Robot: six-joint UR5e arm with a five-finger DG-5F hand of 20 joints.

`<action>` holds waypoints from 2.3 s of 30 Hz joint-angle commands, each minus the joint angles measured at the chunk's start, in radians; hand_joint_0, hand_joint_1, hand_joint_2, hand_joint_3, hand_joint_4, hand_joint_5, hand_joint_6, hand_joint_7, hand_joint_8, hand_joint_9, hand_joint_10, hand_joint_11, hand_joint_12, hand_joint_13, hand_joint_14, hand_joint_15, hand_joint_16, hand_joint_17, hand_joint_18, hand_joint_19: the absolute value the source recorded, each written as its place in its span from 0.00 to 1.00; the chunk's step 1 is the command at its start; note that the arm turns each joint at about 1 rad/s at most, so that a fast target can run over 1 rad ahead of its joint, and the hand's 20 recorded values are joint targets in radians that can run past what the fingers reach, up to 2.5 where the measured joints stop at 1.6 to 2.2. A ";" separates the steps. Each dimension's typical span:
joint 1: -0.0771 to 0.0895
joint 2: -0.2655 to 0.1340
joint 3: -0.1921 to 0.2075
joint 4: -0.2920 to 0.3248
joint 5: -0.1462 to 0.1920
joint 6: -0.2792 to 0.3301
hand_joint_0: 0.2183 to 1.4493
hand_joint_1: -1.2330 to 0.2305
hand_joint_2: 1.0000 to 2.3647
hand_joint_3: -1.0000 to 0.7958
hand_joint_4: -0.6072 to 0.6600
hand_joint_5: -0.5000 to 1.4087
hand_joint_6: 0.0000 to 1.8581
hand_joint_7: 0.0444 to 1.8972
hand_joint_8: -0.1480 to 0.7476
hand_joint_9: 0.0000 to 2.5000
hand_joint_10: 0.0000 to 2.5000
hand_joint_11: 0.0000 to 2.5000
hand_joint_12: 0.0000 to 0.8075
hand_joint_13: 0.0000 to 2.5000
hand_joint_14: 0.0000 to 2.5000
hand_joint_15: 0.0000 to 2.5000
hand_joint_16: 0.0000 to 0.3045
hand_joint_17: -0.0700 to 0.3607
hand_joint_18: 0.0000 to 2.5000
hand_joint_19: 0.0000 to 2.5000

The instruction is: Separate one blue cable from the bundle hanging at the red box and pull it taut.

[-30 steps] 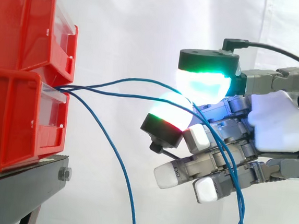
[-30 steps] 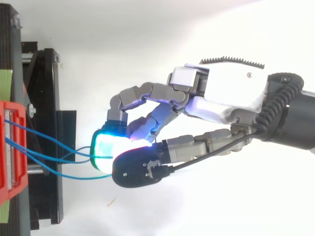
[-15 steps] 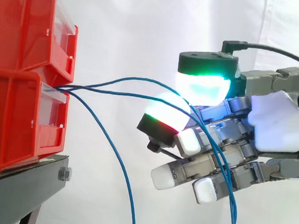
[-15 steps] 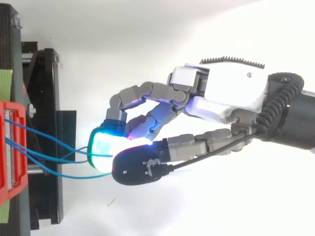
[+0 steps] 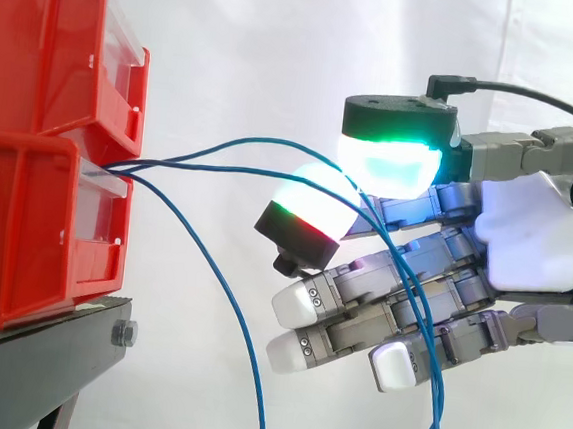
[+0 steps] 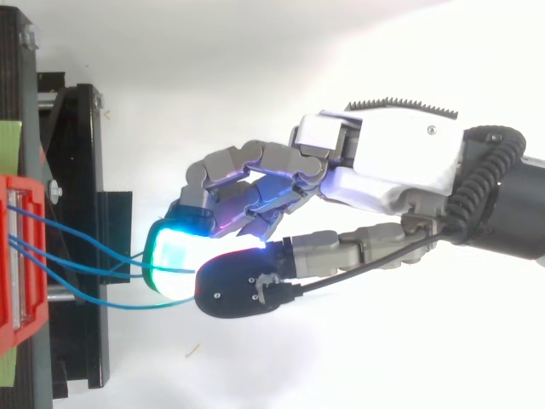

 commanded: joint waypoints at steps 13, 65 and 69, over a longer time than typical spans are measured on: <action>0.000 0.000 0.000 0.000 0.000 0.000 0.35 0.41 0.26 0.56 0.68 0.19 0.41 0.58 0.53 0.09 0.00 0.00 0.49 0.19 0.00 0.06 0.17 0.44 0.33 0.13; 0.000 -0.001 0.000 0.000 0.000 0.000 0.35 0.41 0.24 0.56 0.69 0.19 0.42 0.57 0.53 0.09 0.00 0.00 0.50 0.20 0.00 0.07 0.18 0.45 0.33 0.14; 0.000 0.000 0.000 0.000 0.000 0.000 0.35 0.41 0.24 0.56 0.69 0.19 0.42 0.58 0.53 0.10 0.00 0.00 0.50 0.20 0.00 0.07 0.18 0.44 0.33 0.14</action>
